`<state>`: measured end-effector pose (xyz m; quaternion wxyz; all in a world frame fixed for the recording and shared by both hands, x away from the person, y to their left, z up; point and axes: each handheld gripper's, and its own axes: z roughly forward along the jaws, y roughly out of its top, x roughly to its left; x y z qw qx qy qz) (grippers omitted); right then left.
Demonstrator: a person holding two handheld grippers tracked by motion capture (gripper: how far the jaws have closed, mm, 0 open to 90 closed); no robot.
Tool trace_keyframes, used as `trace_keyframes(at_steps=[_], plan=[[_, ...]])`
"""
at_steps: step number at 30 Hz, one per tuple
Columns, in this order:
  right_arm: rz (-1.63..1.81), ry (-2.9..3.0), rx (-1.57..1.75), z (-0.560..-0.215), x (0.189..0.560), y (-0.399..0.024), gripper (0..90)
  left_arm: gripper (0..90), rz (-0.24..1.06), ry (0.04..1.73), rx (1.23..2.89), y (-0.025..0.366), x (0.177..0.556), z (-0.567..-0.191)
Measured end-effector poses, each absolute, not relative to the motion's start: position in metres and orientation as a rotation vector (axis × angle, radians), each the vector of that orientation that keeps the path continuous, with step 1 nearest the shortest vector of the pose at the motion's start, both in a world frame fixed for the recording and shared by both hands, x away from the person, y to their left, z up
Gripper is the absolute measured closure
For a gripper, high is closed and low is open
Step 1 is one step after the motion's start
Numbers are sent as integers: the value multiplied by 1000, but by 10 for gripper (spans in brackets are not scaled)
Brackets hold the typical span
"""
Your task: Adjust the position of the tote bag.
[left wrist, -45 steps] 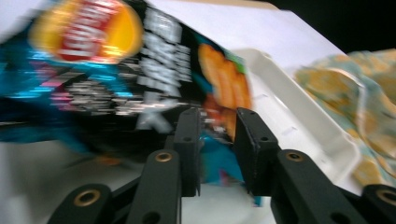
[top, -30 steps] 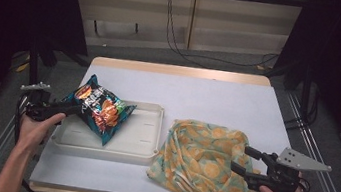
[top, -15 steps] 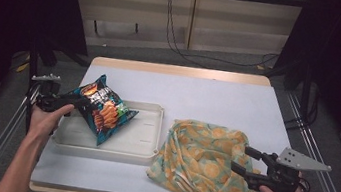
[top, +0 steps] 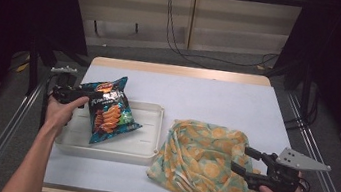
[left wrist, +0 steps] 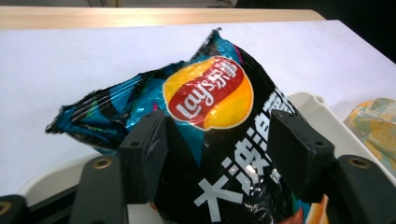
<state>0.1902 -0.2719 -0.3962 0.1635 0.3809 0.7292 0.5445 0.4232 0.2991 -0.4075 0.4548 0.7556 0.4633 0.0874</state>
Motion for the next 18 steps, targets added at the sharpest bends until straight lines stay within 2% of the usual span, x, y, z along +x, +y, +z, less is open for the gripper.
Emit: trace_keyframes(at_steps=[3, 11, 13, 16, 18], plan=[[1551, 2083, 1084, -396, 190, -272, 280, 422, 205, 1122, 1871, 290, 428, -409], [1551, 2082, 1081, -397, 189, -274, 280, 738, 203, 1067, 1894, 278, 430, -410], [1549, 2081, 1088, -397, 189, -274, 280, 796, 206, 1063, 1883, 282, 429, -408], [1550, 2080, 1082, -397, 190, -274, 280, 836, 214, 1056, 1869, 285, 424, -404], [1552, 2078, 1081, -396, 190, -273, 280, 900, 206, 1035, 1859, 288, 419, -400]])
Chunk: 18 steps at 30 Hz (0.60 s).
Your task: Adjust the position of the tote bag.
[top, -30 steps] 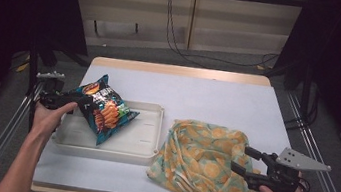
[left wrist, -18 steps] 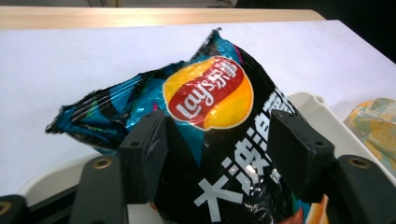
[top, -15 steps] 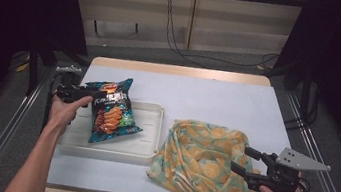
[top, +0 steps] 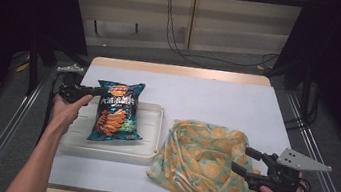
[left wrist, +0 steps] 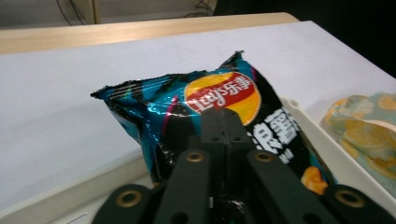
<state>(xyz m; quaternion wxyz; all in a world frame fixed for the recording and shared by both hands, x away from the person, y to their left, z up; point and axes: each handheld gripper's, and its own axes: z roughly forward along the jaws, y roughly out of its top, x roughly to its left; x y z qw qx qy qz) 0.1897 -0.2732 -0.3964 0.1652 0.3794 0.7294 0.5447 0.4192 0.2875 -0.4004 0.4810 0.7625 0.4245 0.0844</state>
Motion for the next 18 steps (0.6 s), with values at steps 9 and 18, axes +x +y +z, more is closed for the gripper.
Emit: trace_keyframes(at_steps=[9, 18], plan=[[1558, 2070, 1093, -395, 193, -274, 280, 900, 137, 898, 1987, 273, 374, -398], [1549, 2068, 1097, -396, 190, -275, 280, 900, 6, 772, 2205, 255, 340, -415]])
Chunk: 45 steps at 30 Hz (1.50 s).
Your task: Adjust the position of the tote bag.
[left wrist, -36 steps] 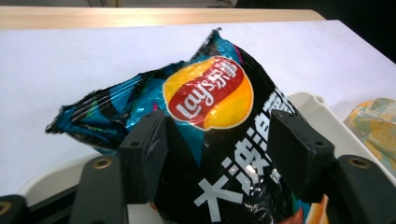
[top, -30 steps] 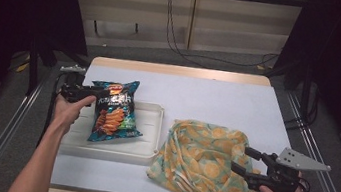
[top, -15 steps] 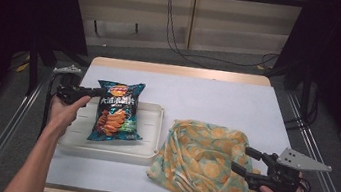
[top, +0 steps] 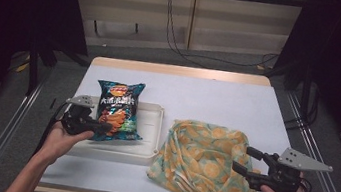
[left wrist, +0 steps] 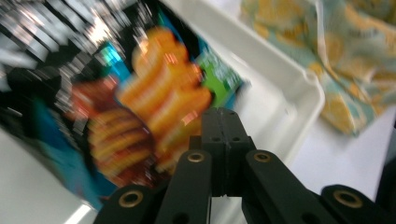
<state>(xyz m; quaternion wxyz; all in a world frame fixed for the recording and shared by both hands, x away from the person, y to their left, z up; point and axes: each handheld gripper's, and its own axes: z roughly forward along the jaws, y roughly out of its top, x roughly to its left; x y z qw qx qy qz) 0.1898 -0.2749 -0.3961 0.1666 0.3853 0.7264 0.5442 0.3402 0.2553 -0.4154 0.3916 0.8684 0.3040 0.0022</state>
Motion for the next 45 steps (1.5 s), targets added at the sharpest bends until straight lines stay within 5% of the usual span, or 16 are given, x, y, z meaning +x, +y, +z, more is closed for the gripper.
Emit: trace_keyframes(at_steps=[26, 45], plan=[[1545, 2073, 1093, -397, 189, -273, 280, 900, -12, 840, 2447, 234, 375, -442], [1545, 2073, 1095, -398, 188, -275, 280, 900, -21, 879, 2426, 229, 389, -447]])
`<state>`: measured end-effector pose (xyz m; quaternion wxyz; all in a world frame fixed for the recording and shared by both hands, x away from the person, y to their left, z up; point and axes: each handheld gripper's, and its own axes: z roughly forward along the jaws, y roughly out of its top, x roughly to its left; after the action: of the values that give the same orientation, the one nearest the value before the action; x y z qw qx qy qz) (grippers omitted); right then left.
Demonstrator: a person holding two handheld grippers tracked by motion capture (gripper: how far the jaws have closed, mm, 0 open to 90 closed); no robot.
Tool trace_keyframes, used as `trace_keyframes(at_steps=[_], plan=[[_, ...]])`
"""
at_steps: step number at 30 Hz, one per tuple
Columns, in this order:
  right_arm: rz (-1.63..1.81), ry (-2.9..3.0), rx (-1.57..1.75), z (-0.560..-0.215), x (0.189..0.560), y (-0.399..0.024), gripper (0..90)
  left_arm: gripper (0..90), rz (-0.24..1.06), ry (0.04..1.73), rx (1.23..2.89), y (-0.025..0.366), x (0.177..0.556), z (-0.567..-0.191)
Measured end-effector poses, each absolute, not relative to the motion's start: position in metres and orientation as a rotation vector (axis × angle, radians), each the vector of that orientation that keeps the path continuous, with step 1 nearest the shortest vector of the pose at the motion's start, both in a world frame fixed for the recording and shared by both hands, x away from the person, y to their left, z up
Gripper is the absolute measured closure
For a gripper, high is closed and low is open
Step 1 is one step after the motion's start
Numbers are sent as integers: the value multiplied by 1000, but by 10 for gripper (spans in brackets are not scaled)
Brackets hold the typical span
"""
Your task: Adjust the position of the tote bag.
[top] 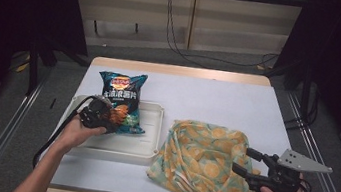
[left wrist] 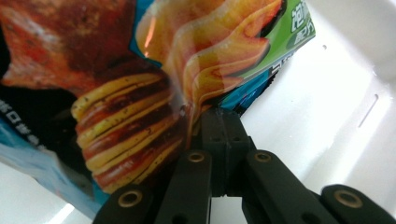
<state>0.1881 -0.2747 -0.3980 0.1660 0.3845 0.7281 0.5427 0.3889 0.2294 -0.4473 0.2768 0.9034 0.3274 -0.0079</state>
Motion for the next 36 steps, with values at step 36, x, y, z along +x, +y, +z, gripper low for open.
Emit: trace_keyframes(at_steps=[36], plan=[[1544, 2065, 1103, -399, 186, -277, 280, 757, -23, 850, 2231, 241, 380, -438]])
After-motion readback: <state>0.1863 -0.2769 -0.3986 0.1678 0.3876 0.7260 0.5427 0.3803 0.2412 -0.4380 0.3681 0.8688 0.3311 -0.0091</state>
